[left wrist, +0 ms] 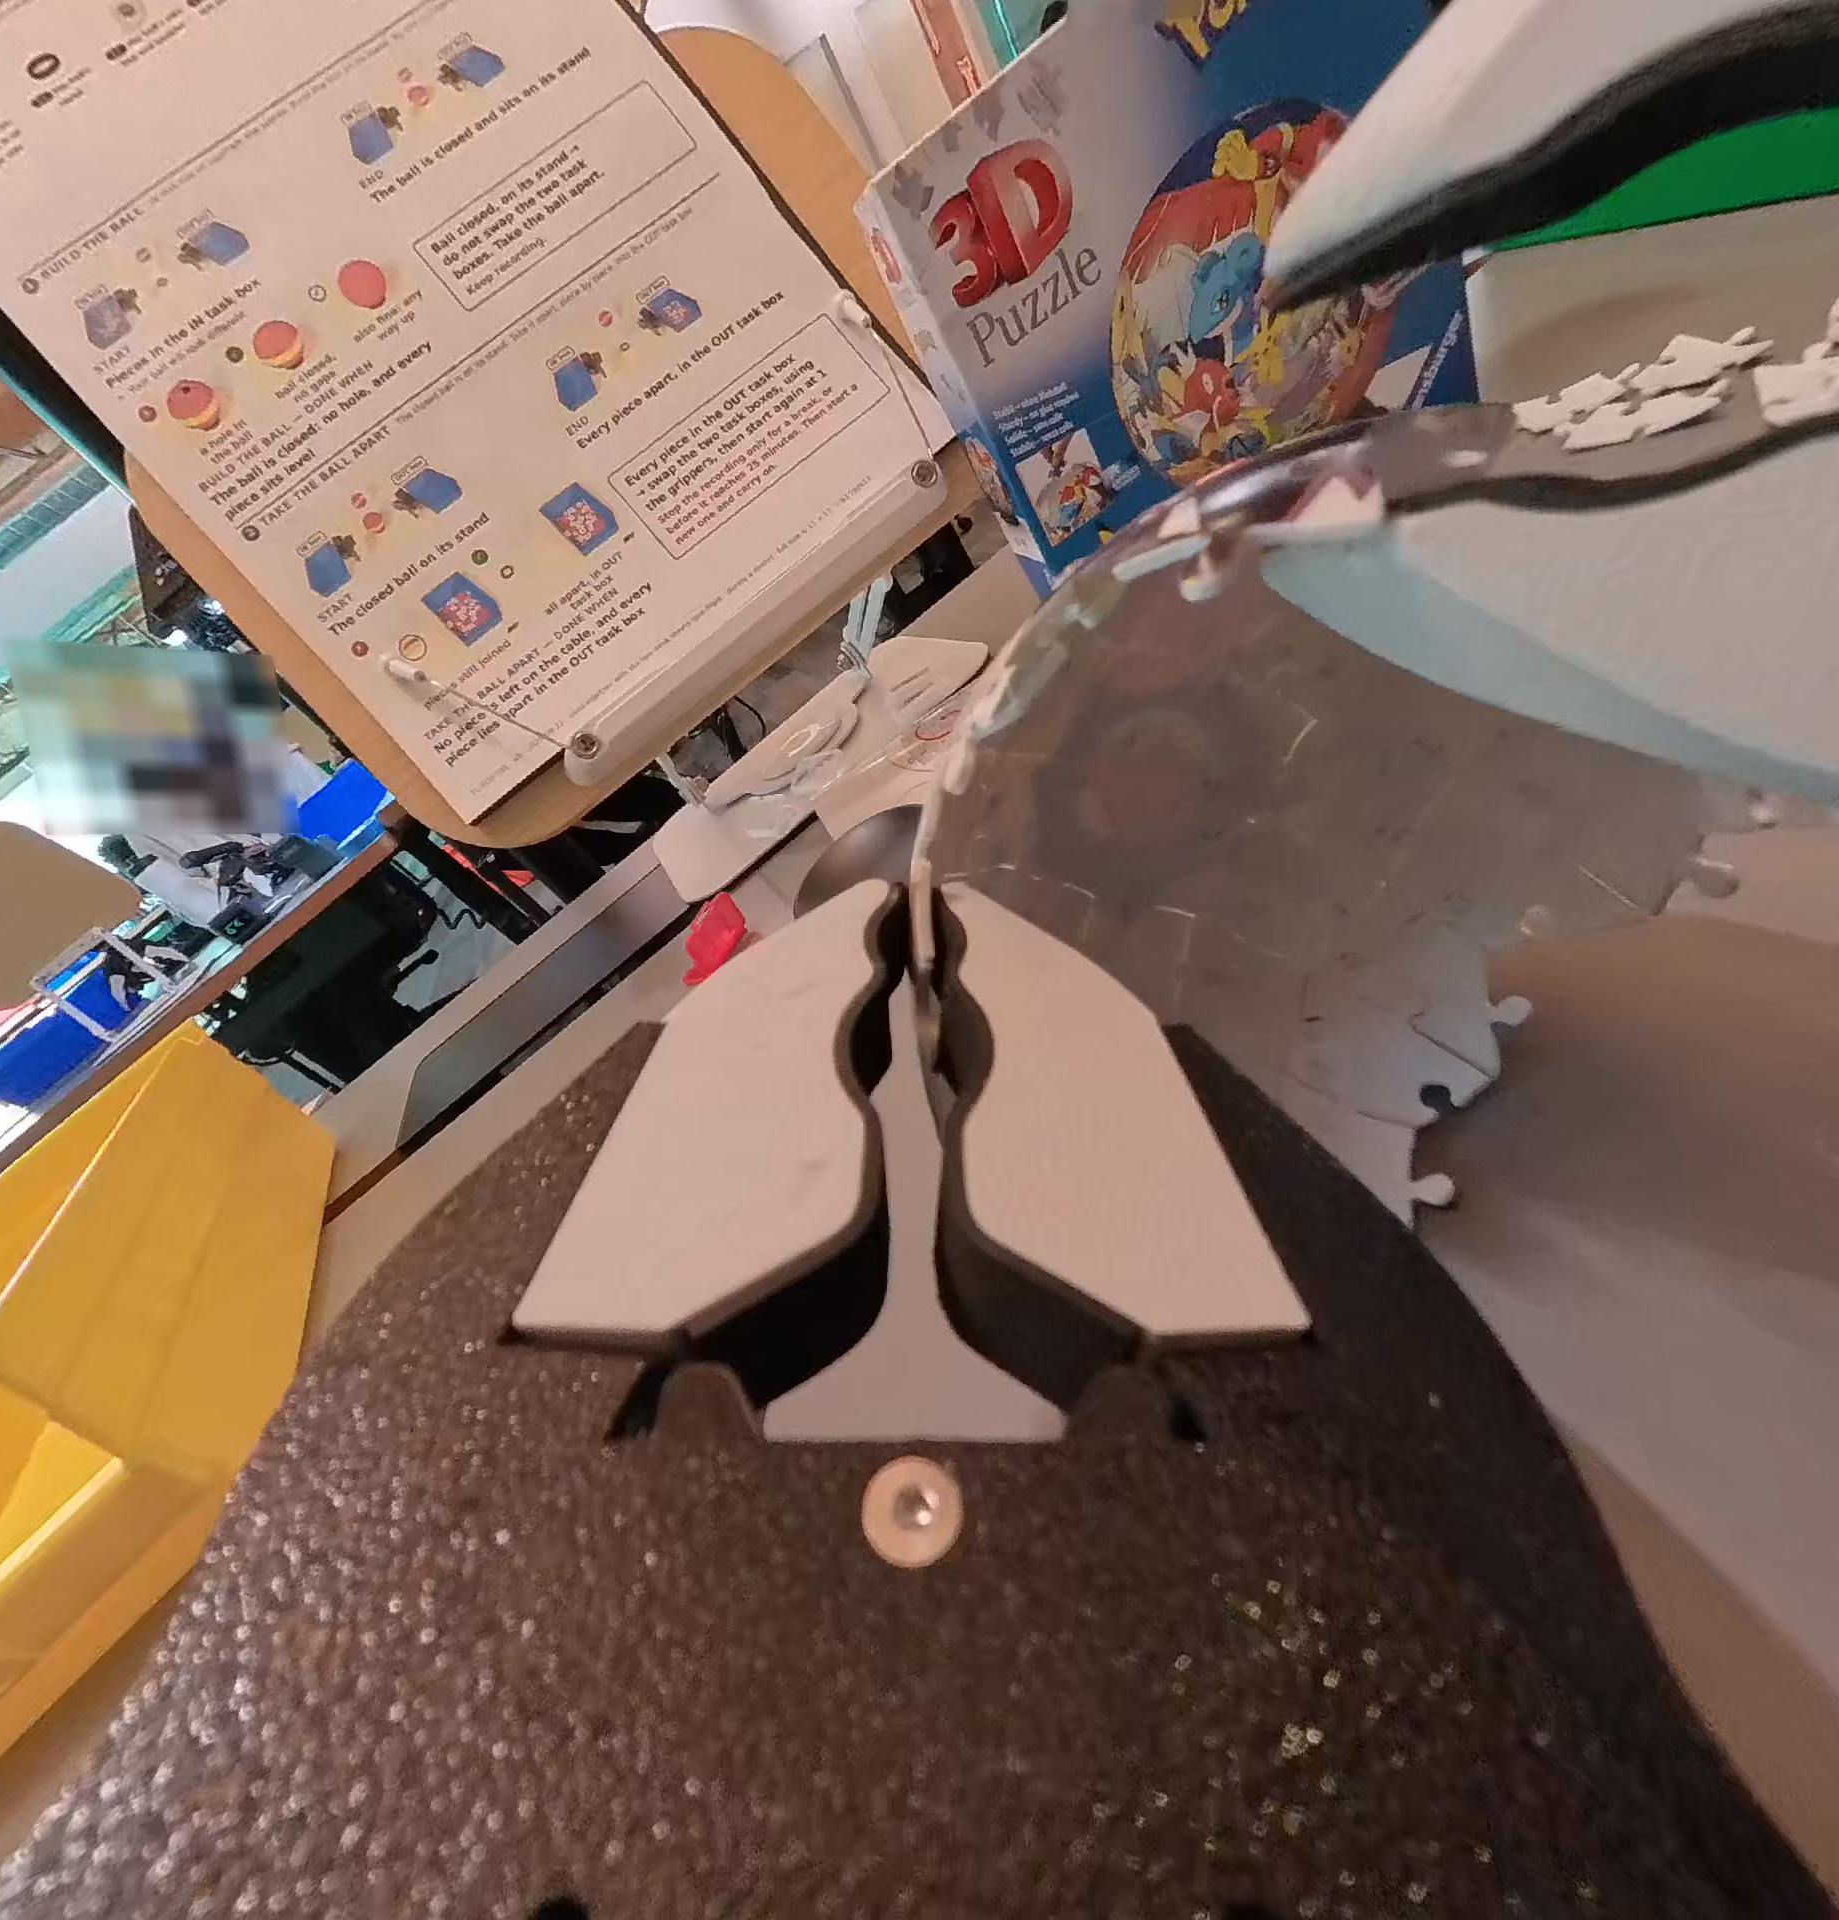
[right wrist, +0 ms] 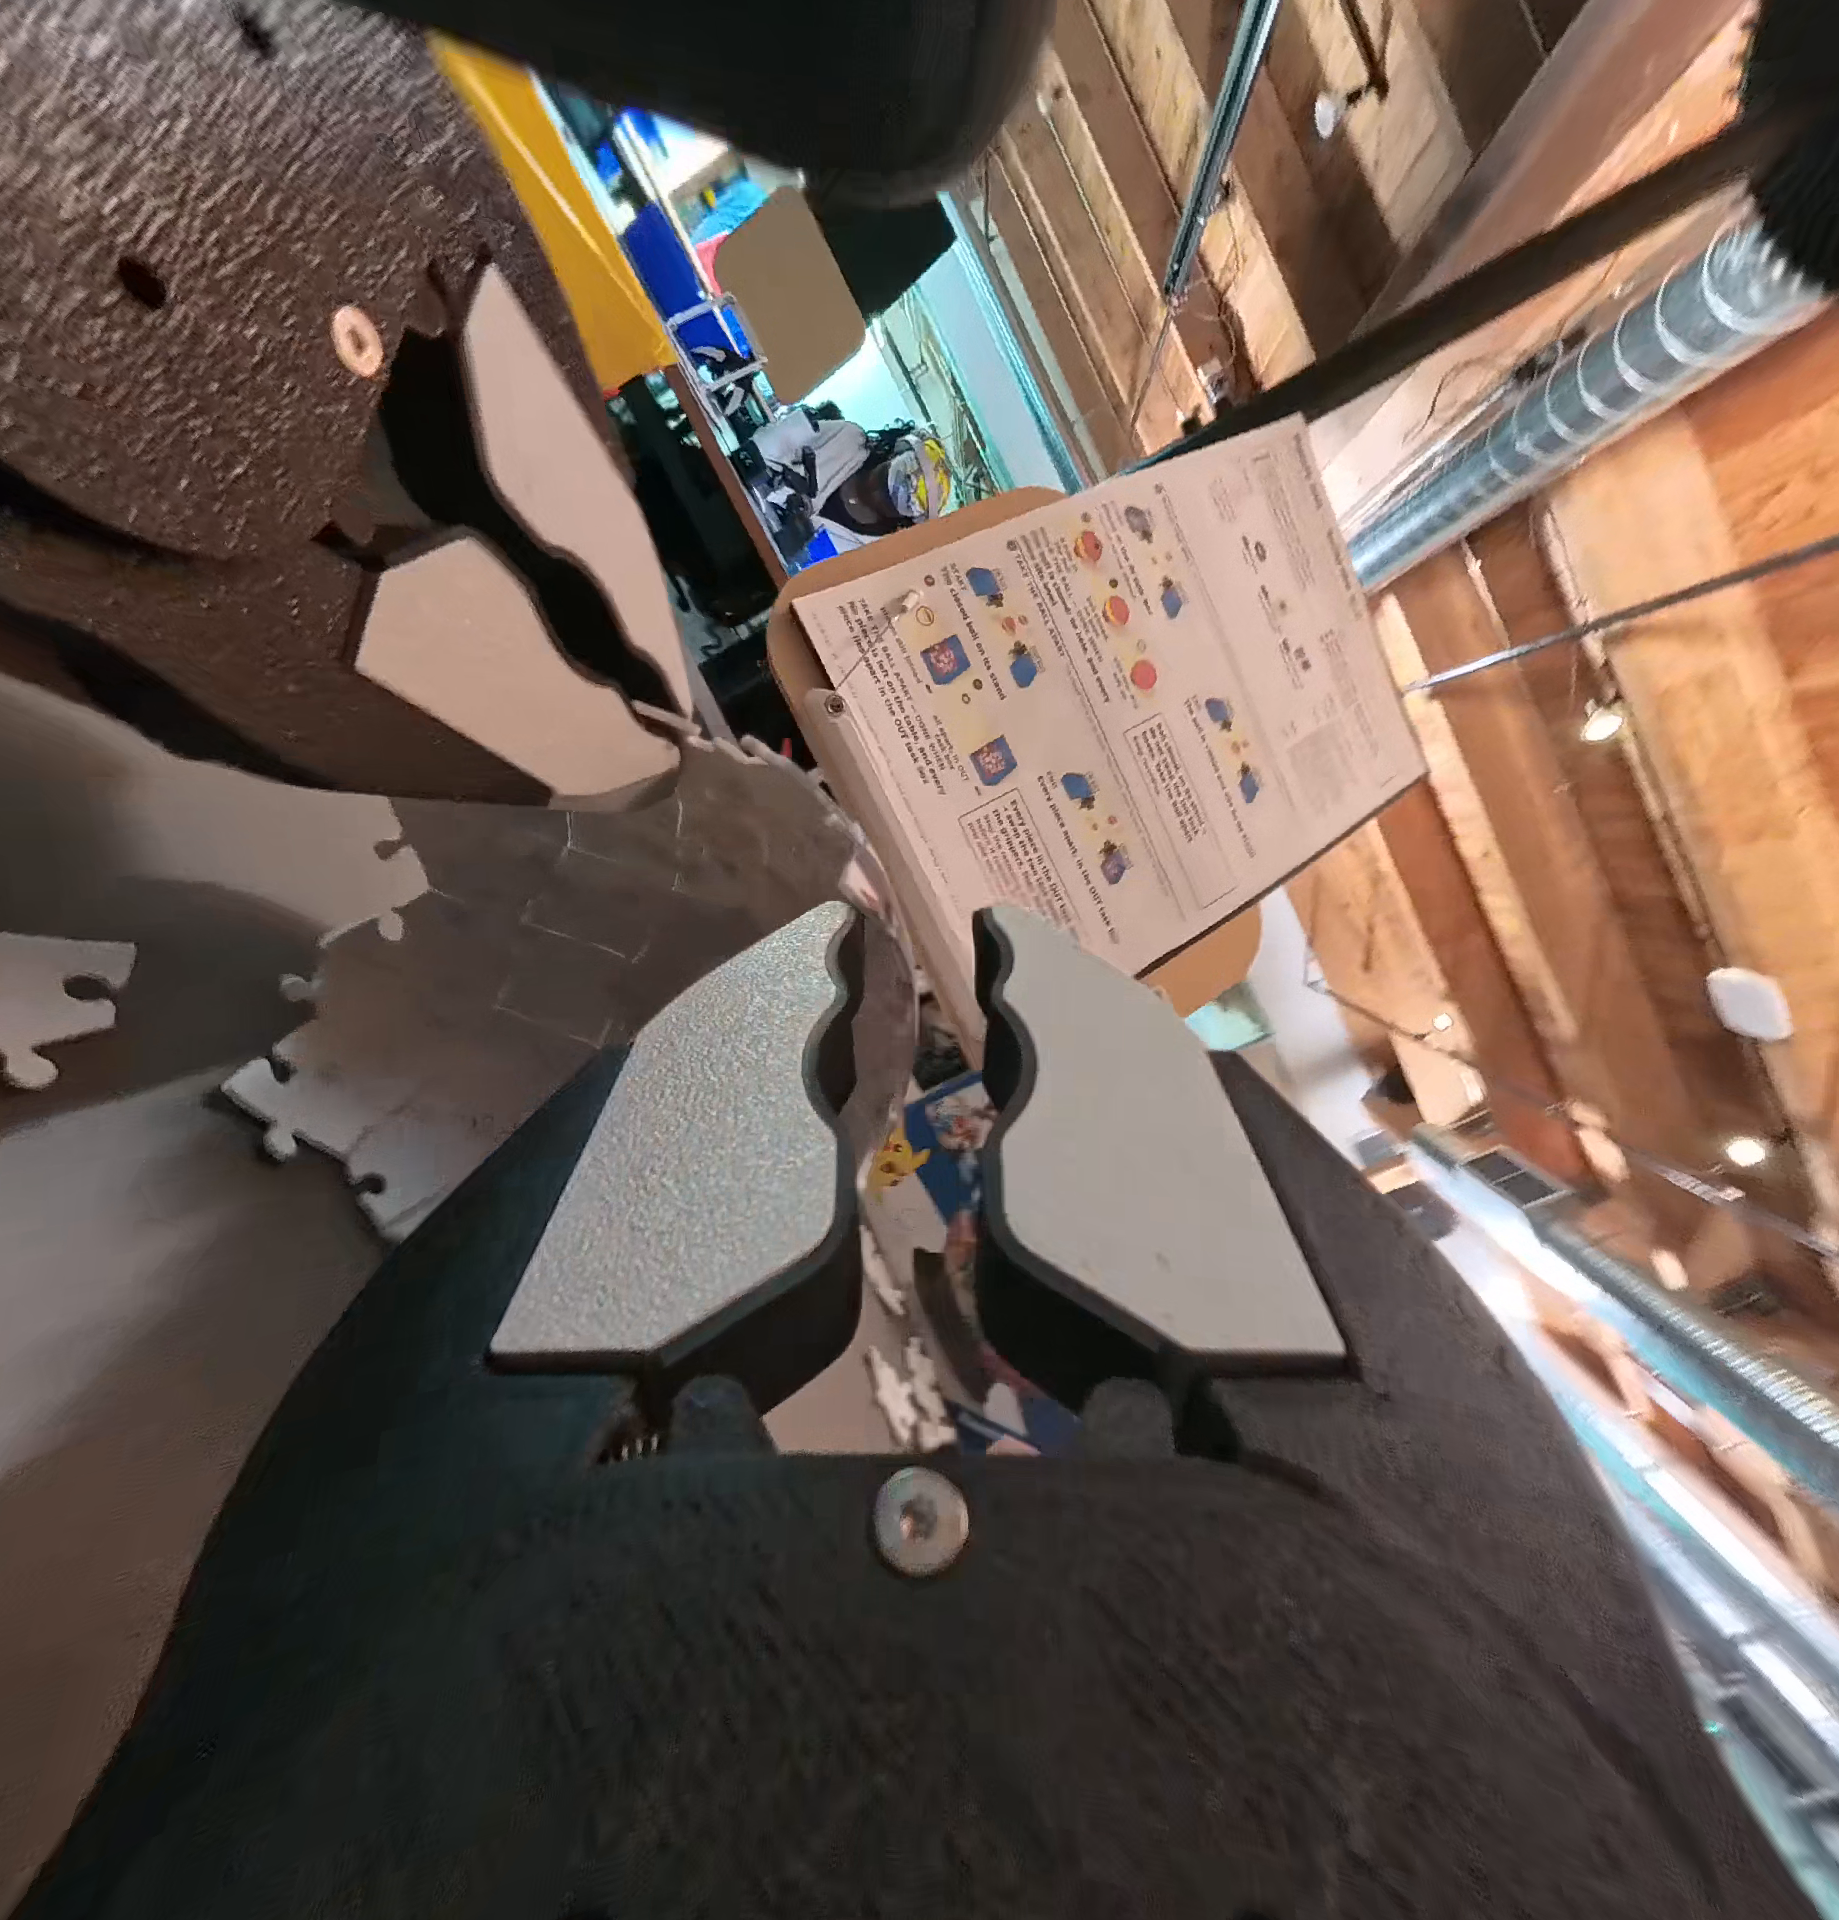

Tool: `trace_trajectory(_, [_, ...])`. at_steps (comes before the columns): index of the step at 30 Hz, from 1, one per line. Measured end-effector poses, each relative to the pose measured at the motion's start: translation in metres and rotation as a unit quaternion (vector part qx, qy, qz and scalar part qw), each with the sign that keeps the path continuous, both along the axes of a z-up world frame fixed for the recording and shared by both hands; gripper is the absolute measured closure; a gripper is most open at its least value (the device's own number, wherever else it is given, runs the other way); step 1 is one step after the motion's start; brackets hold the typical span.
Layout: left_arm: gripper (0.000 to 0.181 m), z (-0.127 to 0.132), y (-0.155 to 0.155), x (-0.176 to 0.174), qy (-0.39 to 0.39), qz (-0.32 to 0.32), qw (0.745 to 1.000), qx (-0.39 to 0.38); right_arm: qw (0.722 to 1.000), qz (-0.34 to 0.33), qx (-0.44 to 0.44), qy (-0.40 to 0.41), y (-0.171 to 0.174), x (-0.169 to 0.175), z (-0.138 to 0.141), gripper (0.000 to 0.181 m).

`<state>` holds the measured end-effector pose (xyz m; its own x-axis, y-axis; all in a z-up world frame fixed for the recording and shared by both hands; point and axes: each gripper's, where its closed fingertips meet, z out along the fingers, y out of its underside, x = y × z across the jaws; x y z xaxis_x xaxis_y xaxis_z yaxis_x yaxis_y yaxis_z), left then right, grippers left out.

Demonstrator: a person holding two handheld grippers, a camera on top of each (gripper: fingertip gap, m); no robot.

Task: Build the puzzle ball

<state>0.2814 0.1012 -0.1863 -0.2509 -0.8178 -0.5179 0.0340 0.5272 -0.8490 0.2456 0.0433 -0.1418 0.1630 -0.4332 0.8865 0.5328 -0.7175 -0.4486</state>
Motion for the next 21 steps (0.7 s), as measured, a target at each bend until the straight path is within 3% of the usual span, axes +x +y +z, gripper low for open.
trace_trajectory(6, [0.179,0.002,-0.008,0.003,-0.009,-0.018,1.000,-0.004,0.997,-0.015,-0.056,-0.057,-0.003,0.002,-0.003,0.177])
trace_trajectory(12, [0.175,0.001,-0.010,0.002,-0.008,-0.024,1.000,-0.004,0.992,-0.029,-0.081,-0.096,-0.003,-0.001,-0.004,0.178])
trace_trajectory(15, [0.155,-0.002,-0.010,-0.003,0.021,-0.037,0.999,-0.021,0.990,-0.033,-0.093,-0.104,-0.001,-0.001,-0.004,0.179])
trace_trajectory(18, [0.151,-0.002,-0.002,-0.016,0.050,-0.051,0.996,-0.045,0.990,-0.031,-0.094,-0.105,0.001,-0.003,-0.004,0.179])
trace_trajectory(21, [0.151,-0.014,-0.001,-0.040,0.129,-0.114,0.984,-0.050,0.988,-0.033,-0.101,-0.113,0.002,-0.005,-0.004,0.178])
